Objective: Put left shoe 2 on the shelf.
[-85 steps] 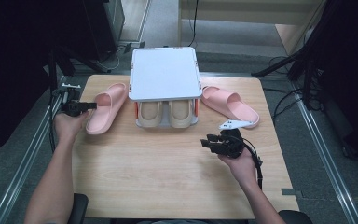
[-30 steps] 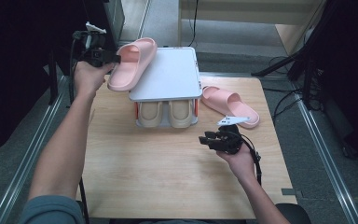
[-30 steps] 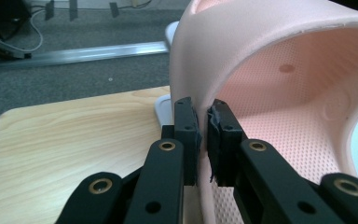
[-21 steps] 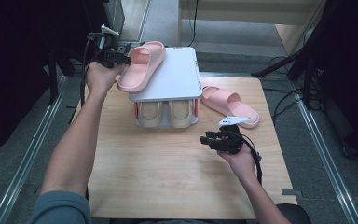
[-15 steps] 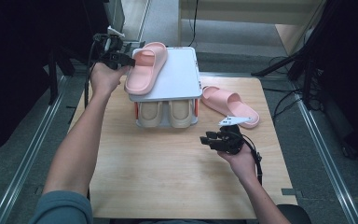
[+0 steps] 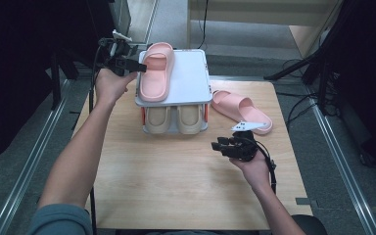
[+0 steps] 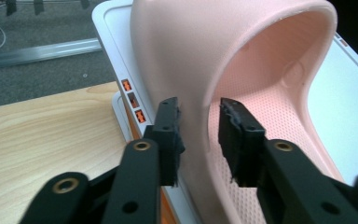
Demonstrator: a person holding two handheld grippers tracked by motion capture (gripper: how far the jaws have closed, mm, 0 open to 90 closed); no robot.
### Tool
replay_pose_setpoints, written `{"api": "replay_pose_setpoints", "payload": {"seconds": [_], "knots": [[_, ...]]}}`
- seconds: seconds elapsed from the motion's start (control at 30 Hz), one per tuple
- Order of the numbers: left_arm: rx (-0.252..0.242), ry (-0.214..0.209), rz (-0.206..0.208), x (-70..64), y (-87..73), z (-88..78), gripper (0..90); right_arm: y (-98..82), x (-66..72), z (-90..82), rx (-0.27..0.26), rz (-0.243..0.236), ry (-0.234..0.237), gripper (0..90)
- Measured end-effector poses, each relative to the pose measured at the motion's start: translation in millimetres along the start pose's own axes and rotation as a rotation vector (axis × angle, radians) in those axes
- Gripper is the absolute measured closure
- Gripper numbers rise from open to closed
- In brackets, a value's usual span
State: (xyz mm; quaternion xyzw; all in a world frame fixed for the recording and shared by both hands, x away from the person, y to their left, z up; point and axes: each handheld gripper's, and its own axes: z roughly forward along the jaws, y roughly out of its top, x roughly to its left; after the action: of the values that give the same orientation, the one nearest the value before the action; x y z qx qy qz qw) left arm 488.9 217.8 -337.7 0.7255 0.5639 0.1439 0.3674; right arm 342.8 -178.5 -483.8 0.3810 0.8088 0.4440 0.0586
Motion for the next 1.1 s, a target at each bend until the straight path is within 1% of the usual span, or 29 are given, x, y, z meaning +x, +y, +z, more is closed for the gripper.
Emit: {"api": "replay_pose_setpoints", "payload": {"seconds": [0.1,0.17,0.23,0.27,0.3,0.37,0.47,0.53,0.57,0.73,0.8,0.9,0.97,1.0,1.03,1.1], "knots": [[-0.009,-0.010,0.006,2.4,-1.3,-7.8,61.3,0.6,-1.4,-1.5,-0.013,-0.003,-0.001,61.1],[-0.005,-0.030,0.027,4.2,-2.4,-13.4,58.5,1.0,-2.2,-3.0,-0.019,-0.004,-0.001,61.1],[0.013,-0.037,0.043,4.9,-4.4,-17.9,55.5,1.3,-3.3,-4.2,-0.021,-0.007,-0.005,61.1],[0.020,-0.034,0.055,4.8,-5.8,-20.4,54.8,1.7,-4.0,-4.6,-0.020,-0.012,-0.006,61.1],[0.010,-0.030,0.062,4.7,-7.9,-23.2,54.5,2.3,-4.8,-4.8,-0.017,-0.021,-0.007,61.1],[0.006,-0.046,0.061,6.2,-11.5,-29.3,53.6,3.8,-7.2,-6.0,-0.024,-0.031,-0.013,61.2],[0.000,-0.060,0.064,8.3,-17.4,-36.2,52.1,5.3,-11.1,-8.3,-0.029,-0.025,-0.022,61.3],[-0.002,-0.069,0.066,9.4,-22.1,-38.9,51.5,5.3,-14.6,-9.7,-0.034,-0.022,-0.028,61.7],[0.004,-0.072,0.075,9.8,-24.7,-39.7,50.9,5.6,-16.2,-10.5,-0.034,-0.018,-0.030,61.9],[0.012,-0.063,0.091,10.8,-38.1,-41.0,50.0,7.9,-25.3,-14.9,-0.046,-0.003,-0.036,62.3],[0.012,-0.075,0.085,11.7,-43.6,-42.7,49.7,9.5,-29.3,-17.0,-0.045,-0.002,-0.034,63.2],[0.013,-0.084,0.098,11.3,-52.6,-45.9,49.2,11.9,-36.6,-19.9,-0.050,0.004,-0.035,64.6],[0.010,-0.091,0.103,10.8,-59.7,-47.9,49.0,11.9,-42.4,-20.5,-0.067,0.020,-0.035,66.1],[0.010,-0.096,0.105,11.0,-64.4,-49.2,48.9,12.3,-45.2,-20.3,-0.061,0.034,-0.035,66.4],[0.007,-0.101,0.104,11.1,-67.5,-49.8,48.7,13.6,-48.5,-19.6,-0.050,0.035,-0.046,67.0],[0.004,-0.112,0.104,11.6,-74.7,-50.8,48.3,15.2,-52.9,-19.4,-0.051,0.035,-0.056,67.4]]}}
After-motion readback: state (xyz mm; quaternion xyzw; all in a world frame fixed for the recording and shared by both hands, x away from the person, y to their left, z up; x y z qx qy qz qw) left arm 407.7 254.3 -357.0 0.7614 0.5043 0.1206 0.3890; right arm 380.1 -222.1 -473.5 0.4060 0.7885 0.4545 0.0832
